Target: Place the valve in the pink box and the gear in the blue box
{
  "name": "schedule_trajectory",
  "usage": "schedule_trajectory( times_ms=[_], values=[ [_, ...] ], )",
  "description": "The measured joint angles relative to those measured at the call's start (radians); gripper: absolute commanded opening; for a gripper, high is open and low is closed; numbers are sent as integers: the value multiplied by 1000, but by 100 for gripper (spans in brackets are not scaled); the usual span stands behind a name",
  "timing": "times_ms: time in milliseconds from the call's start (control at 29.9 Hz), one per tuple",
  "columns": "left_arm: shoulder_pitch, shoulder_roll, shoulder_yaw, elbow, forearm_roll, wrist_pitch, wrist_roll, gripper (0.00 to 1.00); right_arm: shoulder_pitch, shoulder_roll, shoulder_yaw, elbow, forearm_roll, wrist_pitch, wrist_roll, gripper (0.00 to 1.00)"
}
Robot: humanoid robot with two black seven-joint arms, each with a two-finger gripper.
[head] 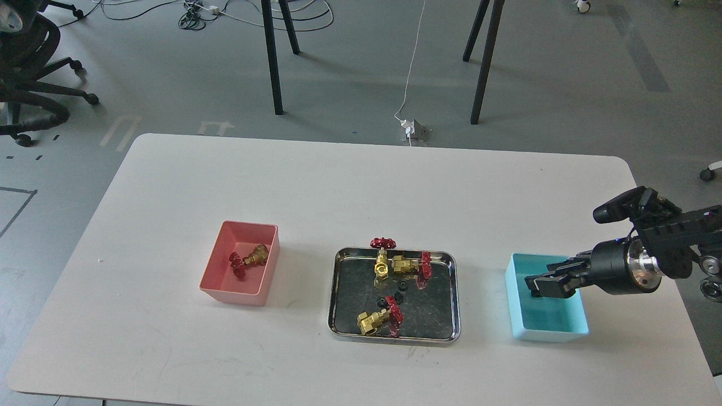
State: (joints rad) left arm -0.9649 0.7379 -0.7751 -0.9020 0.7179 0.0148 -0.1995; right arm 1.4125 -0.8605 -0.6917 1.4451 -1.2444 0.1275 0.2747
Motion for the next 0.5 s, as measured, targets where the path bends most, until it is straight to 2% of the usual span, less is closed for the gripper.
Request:
schedule_trajectory(
  times_ms=[167,301,502],
  values=[
    [-6,-1,0,0,0,-1,2,96,12,-33,174,-7,179,10,-5,94],
    [-34,-6,5,0,0,-3,18,96,-5,-38,390,-56,484,3,-36,94],
    [-80,-24,13,0,5,-8,65,96,-29,5,597,-203,844,-113,-54,94]
  ],
)
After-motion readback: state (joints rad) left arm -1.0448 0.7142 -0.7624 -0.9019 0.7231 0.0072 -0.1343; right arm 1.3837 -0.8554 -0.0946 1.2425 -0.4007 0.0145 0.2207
